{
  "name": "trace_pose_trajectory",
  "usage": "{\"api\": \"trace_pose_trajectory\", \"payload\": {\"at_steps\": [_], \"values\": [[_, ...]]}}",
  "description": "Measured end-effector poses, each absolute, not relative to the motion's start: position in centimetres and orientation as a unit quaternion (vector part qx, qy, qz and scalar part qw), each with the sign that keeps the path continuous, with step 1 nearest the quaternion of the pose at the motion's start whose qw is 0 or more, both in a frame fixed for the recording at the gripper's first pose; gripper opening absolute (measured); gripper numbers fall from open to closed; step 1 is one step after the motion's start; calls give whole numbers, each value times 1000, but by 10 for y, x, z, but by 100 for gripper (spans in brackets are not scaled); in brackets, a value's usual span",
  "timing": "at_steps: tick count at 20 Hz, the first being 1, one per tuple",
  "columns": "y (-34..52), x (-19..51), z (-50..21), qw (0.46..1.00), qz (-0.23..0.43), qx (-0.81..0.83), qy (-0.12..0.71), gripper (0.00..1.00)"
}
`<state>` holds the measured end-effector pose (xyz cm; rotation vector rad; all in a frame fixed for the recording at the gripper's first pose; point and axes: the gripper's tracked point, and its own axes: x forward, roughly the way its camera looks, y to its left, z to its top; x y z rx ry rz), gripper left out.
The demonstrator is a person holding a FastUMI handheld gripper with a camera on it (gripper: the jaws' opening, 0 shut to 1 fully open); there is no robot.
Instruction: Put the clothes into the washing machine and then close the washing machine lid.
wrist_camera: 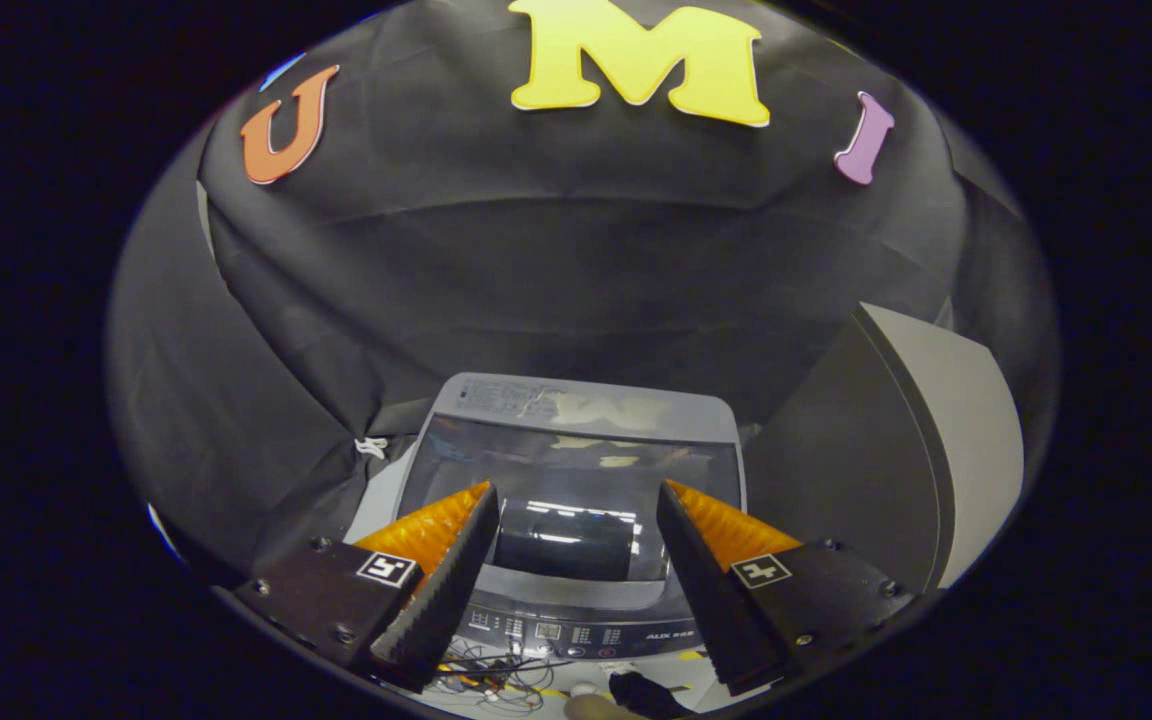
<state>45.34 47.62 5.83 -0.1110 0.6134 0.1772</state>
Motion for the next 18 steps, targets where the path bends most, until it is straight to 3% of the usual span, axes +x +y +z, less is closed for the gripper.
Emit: {"api": "trace_pose_trajectory", "payload": {"at_steps": [7,13,18], "values": [[467,430,78,954,98,-54,278,99],[434,385,137,975,124,-56,178,99],[377,309,210,986,151,-35,67,99]]}}
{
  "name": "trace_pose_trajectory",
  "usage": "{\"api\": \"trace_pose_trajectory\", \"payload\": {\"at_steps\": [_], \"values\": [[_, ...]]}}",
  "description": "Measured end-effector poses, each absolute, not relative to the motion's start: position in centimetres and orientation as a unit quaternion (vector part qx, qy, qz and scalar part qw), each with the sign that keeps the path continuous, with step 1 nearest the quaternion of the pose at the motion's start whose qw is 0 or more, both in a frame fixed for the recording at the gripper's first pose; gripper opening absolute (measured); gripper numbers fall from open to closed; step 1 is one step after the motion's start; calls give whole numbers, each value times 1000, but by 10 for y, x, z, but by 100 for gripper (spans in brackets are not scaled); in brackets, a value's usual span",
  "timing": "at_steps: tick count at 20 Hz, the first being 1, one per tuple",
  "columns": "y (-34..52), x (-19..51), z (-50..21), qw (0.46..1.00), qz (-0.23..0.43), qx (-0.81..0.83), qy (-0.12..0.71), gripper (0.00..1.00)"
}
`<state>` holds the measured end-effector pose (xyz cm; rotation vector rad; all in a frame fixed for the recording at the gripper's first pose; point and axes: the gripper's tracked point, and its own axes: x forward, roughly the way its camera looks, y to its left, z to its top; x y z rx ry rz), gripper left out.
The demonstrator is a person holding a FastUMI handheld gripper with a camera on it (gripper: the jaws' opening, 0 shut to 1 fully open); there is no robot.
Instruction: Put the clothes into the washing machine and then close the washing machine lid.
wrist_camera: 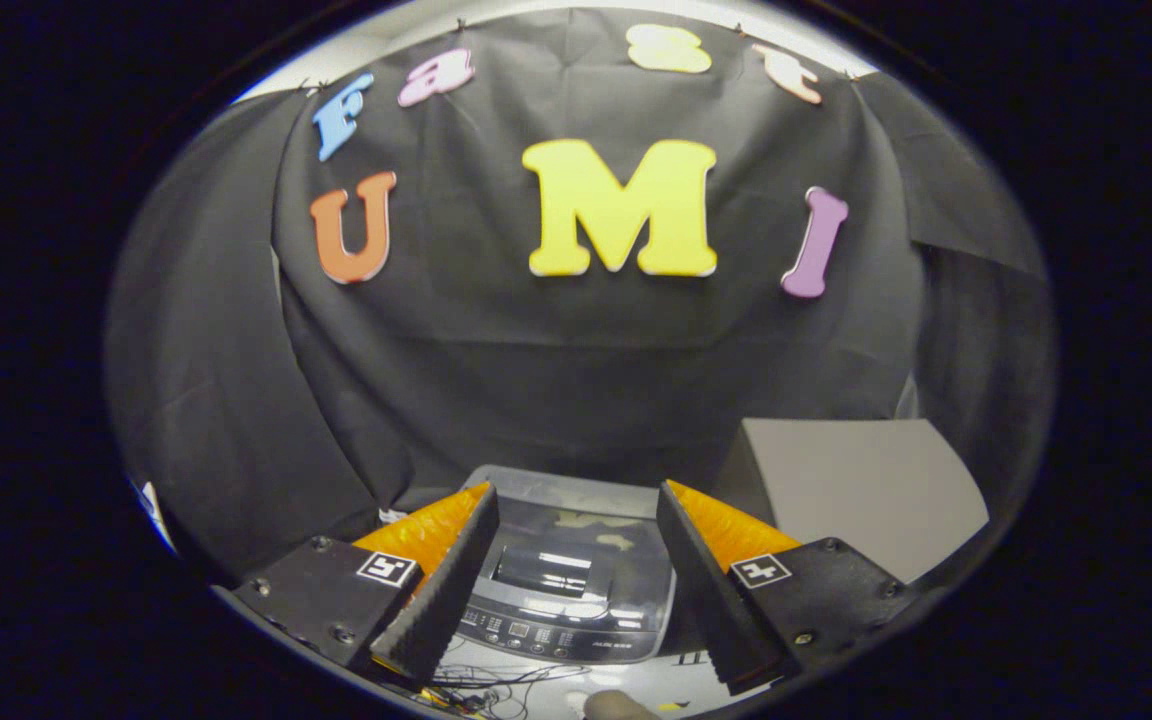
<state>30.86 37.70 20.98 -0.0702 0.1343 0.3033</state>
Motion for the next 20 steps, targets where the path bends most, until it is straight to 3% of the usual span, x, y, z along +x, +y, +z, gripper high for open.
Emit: {"api": "trace_pose_trajectory", "payload": {"at_steps": [5,9,16,20], "values": [[277,220,293,987,145,12,-70,99],[187,162,318,979,126,16,-158,99],[68,109,256,981,104,11,-166,99],[17,86,186,988,98,12,-119,99]]}}
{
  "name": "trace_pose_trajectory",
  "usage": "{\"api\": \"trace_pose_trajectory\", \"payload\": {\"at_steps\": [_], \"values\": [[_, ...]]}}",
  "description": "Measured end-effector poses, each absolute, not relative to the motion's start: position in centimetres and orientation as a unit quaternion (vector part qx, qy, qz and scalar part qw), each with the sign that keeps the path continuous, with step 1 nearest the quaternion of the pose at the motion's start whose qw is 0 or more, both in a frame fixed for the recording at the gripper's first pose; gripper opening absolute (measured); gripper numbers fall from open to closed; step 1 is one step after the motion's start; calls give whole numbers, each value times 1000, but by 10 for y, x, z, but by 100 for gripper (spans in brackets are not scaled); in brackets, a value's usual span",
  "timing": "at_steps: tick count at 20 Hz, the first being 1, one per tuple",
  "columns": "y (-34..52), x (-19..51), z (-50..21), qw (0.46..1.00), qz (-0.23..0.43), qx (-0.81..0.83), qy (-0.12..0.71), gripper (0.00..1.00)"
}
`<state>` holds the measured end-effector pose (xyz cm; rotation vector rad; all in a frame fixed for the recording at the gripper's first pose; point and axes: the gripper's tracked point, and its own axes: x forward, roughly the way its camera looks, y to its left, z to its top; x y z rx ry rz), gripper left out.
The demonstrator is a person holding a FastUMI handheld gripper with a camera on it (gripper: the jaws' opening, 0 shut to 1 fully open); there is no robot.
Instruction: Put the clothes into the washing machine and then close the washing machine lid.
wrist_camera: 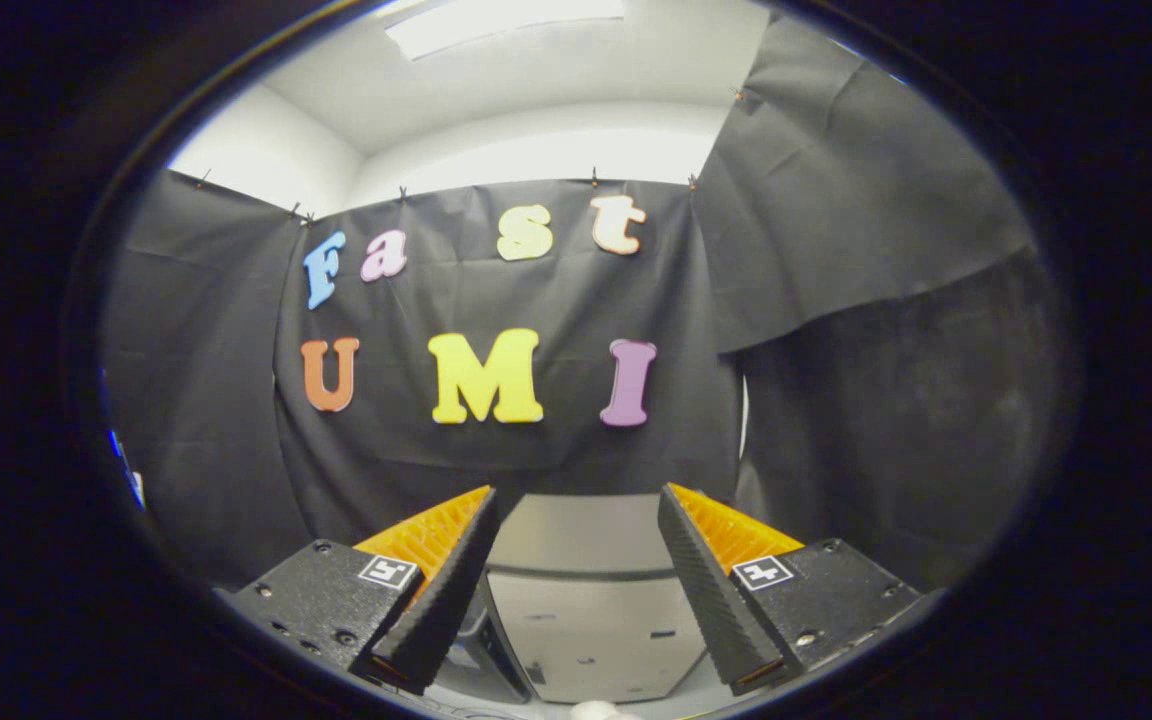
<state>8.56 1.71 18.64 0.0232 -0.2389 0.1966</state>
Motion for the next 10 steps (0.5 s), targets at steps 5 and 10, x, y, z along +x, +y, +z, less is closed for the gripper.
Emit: {"api": "trace_pose_trajectory", "payload": {"at_steps": [5,10], "values": [[-27,60,106,994,71,3,-81,99],[-53,39,41,998,61,-11,-34,100]]}}
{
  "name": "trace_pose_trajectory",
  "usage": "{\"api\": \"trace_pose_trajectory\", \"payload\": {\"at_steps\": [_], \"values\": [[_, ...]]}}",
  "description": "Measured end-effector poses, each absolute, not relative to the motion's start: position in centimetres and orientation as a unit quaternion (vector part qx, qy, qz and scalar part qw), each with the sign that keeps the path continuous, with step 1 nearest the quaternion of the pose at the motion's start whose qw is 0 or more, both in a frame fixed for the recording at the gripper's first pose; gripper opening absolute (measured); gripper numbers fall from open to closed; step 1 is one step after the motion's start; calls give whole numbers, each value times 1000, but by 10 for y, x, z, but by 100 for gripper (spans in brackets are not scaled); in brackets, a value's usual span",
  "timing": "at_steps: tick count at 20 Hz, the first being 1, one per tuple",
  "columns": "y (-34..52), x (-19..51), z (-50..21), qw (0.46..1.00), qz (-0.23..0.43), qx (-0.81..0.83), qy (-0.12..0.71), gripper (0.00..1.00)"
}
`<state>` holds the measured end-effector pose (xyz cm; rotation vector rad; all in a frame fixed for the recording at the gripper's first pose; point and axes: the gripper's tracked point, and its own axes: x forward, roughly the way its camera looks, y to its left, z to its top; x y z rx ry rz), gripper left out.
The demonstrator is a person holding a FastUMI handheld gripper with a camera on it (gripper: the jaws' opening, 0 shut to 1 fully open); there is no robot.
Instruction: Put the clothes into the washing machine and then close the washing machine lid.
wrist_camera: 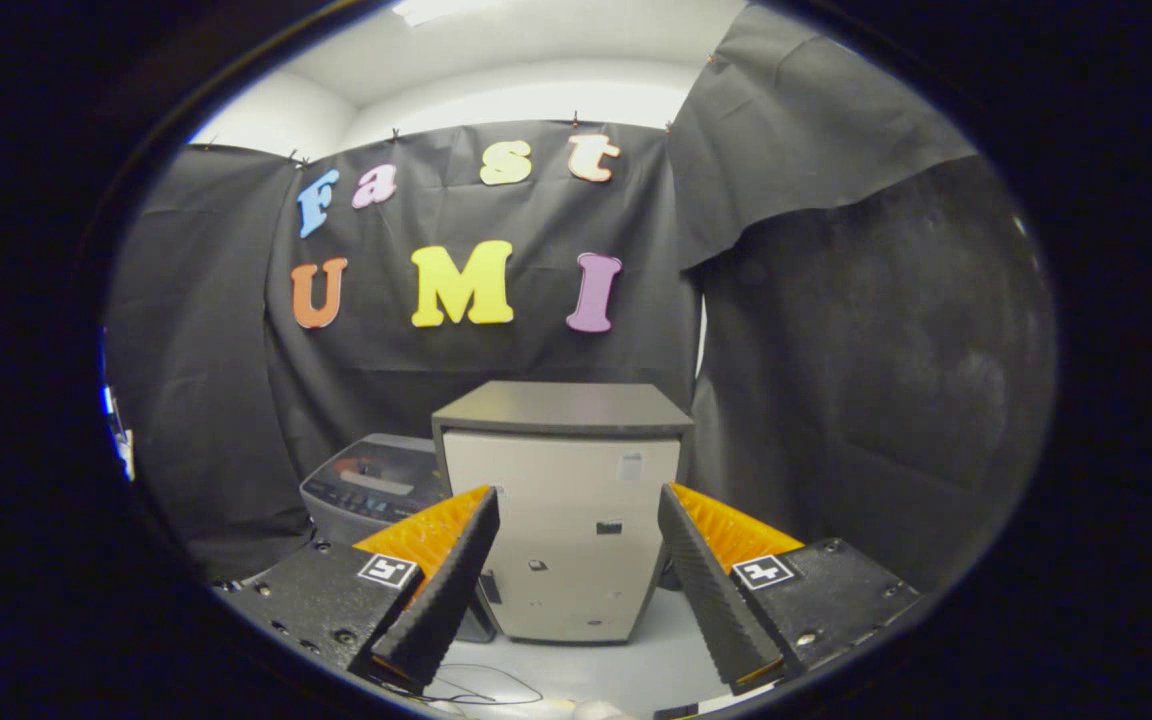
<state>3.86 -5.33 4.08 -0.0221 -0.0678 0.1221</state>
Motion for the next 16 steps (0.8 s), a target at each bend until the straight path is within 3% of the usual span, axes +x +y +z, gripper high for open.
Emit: {"api": "trace_pose_trajectory", "payload": {"at_steps": [16], "values": [[-60,24,13,998,62,-9,-8,100]]}}
